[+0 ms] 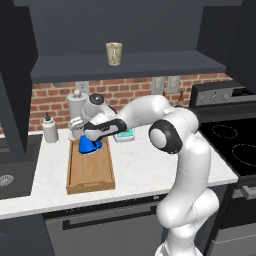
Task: Pick the kettle from the counter and place it on the tray. Then pick the mug from the cabinet and place it on the tray. Then close the cabinet doors.
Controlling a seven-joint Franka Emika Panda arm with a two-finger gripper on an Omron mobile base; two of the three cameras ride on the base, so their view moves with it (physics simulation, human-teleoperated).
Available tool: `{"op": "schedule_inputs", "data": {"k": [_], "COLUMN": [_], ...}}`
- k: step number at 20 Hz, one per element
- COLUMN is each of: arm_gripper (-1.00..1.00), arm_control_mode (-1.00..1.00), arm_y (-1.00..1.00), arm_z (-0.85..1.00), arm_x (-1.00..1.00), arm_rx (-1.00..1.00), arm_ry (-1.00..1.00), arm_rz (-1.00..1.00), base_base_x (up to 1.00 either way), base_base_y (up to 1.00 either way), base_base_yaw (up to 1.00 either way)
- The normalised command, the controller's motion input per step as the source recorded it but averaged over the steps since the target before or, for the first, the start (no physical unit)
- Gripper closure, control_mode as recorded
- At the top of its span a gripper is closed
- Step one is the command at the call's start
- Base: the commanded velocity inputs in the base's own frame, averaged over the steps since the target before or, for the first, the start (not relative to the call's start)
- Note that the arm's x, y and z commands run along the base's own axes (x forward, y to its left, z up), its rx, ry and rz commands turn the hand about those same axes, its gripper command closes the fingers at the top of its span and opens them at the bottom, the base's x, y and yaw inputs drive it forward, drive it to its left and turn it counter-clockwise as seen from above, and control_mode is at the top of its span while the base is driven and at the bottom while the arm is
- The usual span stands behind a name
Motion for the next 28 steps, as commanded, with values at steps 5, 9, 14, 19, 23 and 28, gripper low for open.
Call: {"op": "schedule_inputs", "data": {"k": [5,9,14,19,23,28], "arm_gripper": [-1.0,-1.0,-1.0,-1.0,-1.0,-1.0], "arm_control_mode": [-1.0,-1.0,-1.0,-1.0,-1.0,-1.0], "arm_y": [0.0,0.0,-0.12,-0.14,-0.12,-0.18], "arm_z": [-0.13,0.0,0.0,0.18,0.66,0.88], "arm_x": [-0.02,-0.25,-0.44,-0.29,-0.26,-0.33], "arm_rx": [0.0,0.0,0.0,0.0,0.06,0.1], "arm_ry": [0.0,0.0,-0.02,-0.05,-0.12,-0.14], "arm_rz": [0.0,0.0,-0.01,-0.02,-0.03,-0.03], "base_base_x": [0.0,0.0,0.0,0.0,0.0,0.0], "base_base_y": [0.0,0.0,0.0,0.0,0.0,0.0], "base_base_yaw": [0.0,0.0,0.0,0.0,0.0,0.0]}}
